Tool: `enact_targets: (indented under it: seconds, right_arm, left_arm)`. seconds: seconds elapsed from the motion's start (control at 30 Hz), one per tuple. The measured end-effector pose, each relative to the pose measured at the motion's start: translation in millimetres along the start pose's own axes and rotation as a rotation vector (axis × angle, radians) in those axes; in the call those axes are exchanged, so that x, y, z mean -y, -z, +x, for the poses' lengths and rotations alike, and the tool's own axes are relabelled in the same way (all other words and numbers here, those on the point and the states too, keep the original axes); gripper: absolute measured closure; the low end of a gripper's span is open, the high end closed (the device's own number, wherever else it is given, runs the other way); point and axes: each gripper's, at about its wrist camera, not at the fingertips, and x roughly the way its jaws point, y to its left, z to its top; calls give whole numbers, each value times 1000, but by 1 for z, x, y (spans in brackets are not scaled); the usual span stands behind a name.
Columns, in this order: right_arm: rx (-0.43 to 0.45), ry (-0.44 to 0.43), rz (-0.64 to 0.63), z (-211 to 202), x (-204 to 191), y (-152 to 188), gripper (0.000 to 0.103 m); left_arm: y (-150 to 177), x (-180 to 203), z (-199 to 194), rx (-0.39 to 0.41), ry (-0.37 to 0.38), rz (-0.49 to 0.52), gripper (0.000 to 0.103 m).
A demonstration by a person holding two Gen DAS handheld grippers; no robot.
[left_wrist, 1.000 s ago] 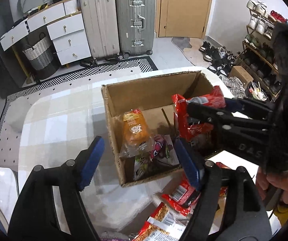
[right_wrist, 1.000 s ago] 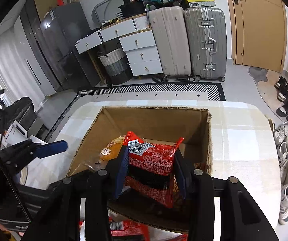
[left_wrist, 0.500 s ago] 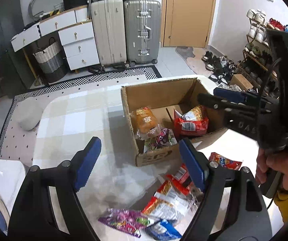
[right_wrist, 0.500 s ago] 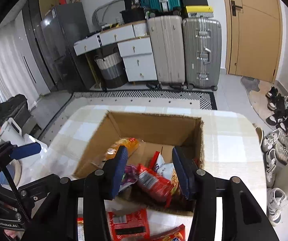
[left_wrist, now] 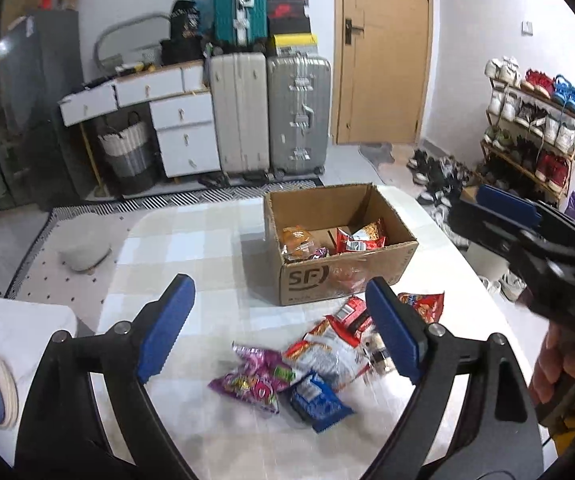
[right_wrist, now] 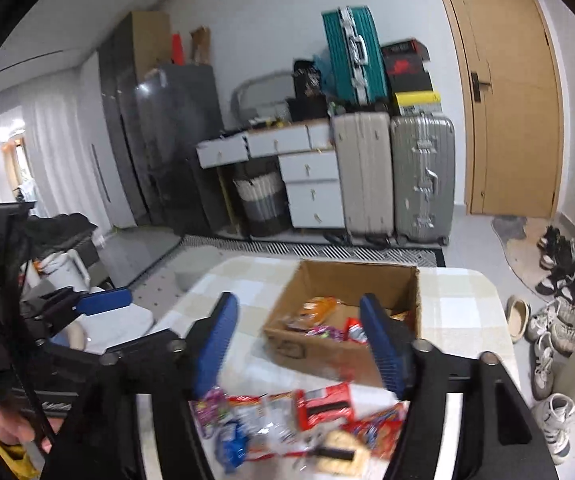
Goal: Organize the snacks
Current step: 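Withdraw both grippers from the box back over the snack pile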
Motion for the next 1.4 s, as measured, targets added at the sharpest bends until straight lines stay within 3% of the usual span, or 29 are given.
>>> enact_targets:
  seconds: [0.07,0.1,0.2,0.3,0.43,0.6,0.73,1.0,1.4]
  right_arm:
    - [39,-6,-29,-25,-16,10,31]
    - [53,-5,-44,-35,-24,15,28]
    - [107,-6,-66,-67,-42,34,17]
    - [157,-19,-30,-92,-50,54,17]
    - [163,-41,40,-116,-51,83,9]
    - [140,-50,105,-125,-46,112,6]
    - [122,-46,130,-126,-40,130,3]
    - [104,-27,149,-107,-22,149,2]
    - [49,-27,166,-59,6,171,2]
  left_arm:
    - [14,0,-24,24,-14,-8,9]
    - [22,0,-38,39,-22,-17,0]
    - [45,1,-71,77,-28,-33,0]
    - [65,1,-97,96,-44,-36,0]
    - [89,1,-119,79,-56,-65,0]
    - [115,3,-121,45,-58,-76,0]
    - [132,1,-110,11,-52,-93,0]
    - [130,-14,-39,-73,-51,-114,0]
    - [159,-18,62,-244,-2,-139,0]
